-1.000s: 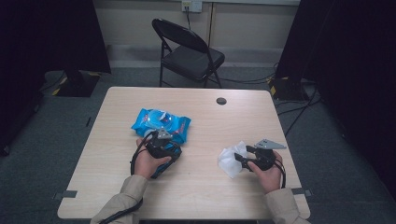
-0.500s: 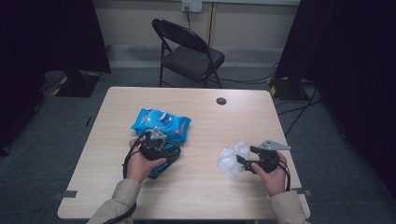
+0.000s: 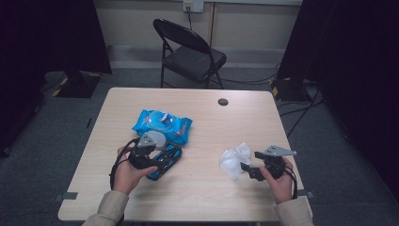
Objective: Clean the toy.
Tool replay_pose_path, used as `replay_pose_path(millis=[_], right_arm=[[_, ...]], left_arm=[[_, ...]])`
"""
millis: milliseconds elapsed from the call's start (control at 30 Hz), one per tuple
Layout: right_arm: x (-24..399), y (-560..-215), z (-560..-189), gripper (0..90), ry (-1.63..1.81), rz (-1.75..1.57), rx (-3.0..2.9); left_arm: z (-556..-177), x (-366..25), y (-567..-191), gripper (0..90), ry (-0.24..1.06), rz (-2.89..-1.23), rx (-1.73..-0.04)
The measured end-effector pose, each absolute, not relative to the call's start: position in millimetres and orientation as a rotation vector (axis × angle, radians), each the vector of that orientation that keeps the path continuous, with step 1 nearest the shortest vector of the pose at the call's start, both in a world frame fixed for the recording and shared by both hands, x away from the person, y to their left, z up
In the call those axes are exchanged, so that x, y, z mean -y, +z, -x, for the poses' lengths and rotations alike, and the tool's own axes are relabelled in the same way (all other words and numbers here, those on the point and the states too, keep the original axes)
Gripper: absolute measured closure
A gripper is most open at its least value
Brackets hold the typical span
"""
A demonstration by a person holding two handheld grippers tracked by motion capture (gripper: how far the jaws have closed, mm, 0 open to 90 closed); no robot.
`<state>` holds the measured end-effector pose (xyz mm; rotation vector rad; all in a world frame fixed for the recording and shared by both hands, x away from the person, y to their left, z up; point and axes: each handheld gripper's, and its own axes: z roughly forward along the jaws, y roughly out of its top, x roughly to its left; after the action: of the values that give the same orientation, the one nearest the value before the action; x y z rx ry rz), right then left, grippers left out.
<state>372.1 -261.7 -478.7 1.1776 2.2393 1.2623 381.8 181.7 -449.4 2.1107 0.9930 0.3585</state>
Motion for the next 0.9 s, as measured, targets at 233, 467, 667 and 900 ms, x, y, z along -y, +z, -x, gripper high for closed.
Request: replay_pose_path(millis=[233, 467, 667, 900], right_arm=[[262.8, -479.5, -364.4, 18.3, 1.235, -1.144, -2.264], [265.4, -477.7, -360.0, 18.5, 1.225, -1.131, -2.275], [266.4, -476.4, -357.5, 18.5, 1.226, -1.119, -2.281], [270.9, -478.3, -354.1, 18.5, 1.212, -1.119, -2.293]], left_arm=[[-371.8, -195.3, -452.3, 15.9, 0.322, -2.088, -0.990], [-362.3, -205.1, -451.4, 15.9, 0.322, -2.090, -0.990], [-356.2, -213.4, -450.2, 16.0, 0.308, -2.073, -0.998], [-350.1, -222.7, -449.1, 16.0, 0.296, -2.079, -0.993]])
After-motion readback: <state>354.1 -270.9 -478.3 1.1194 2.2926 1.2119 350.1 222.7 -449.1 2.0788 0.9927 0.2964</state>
